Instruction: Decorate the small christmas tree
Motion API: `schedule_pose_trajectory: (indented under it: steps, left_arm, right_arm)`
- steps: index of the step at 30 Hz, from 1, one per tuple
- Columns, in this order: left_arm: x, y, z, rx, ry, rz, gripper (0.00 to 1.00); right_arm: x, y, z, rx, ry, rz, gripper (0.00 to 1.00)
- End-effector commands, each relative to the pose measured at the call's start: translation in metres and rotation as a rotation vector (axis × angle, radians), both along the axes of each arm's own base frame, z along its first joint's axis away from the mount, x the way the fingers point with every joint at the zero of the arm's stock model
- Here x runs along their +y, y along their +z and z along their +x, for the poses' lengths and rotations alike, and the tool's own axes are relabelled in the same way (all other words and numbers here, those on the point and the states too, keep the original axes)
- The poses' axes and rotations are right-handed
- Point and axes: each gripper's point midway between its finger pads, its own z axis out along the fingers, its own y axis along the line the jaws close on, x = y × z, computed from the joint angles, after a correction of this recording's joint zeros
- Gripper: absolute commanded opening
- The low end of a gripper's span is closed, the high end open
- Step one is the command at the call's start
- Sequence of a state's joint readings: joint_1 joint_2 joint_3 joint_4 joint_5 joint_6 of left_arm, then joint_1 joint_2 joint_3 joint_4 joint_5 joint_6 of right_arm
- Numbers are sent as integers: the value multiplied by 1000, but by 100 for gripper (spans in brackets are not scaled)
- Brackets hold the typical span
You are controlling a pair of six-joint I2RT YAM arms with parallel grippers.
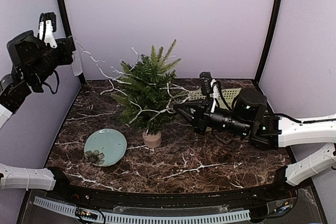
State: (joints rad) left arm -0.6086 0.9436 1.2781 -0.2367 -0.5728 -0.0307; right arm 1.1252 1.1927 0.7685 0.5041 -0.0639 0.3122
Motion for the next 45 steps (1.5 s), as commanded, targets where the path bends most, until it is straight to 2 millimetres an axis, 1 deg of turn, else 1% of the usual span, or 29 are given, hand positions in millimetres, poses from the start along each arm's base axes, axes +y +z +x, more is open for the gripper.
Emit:
schedule_pose_trajectory:
  steps: [1,2,4,7,9,10,12,14,19,22,27,34,38,39,40,41,42,45]
  left_arm:
    - [19,41,-8,-77,60,-17,0]
    - [21,43,-7,-78,74,-9,0]
    - [28,53,-8,-103,109,-10,0]
    - [44,72,-12,-142,192,5,0]
    - [51,84,-12,-164,237,24,0]
    - [51,87,-10,-166,248,31,0]
    - [57,97,-13,-184,274,38,0]
    - [65,105,-21,-209,301,31,0]
    - [87,115,-38,-235,401,58,0]
    - [97,128,-47,-264,440,72,0]
    - [101,135,-49,-270,476,98,0]
    - [114,147,-59,-291,560,133,0]
    - [112,158,-57,-303,574,162,0]
    - [109,158,-51,-296,576,185,0]
    - [109,162,-51,-300,580,187,0]
    - [103,161,-43,-286,580,212,0]
    - [103,164,-42,-288,580,213,0]
    - [90,163,-24,-270,541,226,0]
  right_arm:
    - [8,2,-4,-6,26,17,0]
    - [8,-3,-4,0,21,11,0]
    - [7,-10,-2,10,7,1,0]
    - [8,-16,-2,21,13,-5,0]
    - [10,-19,-6,26,36,-10,0]
    - [11,-20,-9,24,49,-14,0]
    - [12,-21,-13,16,68,-18,0]
    - [13,-21,-18,10,86,-19,0]
    - [17,-28,-29,6,134,-41,0]
    - [23,-32,-36,4,163,-61,0]
    - [34,-36,-44,-7,195,-88,0]
    - [52,-30,-61,-34,251,-110,0]
    - [61,-32,-62,-34,261,-120,0]
    - [64,-33,-60,-32,256,-125,0]
    - [67,-35,-58,-28,248,-133,0]
    - [69,-38,-55,-24,239,-141,0]
    - [72,-40,-52,-17,229,-147,0]
    - [79,-46,-49,-7,221,-168,0]
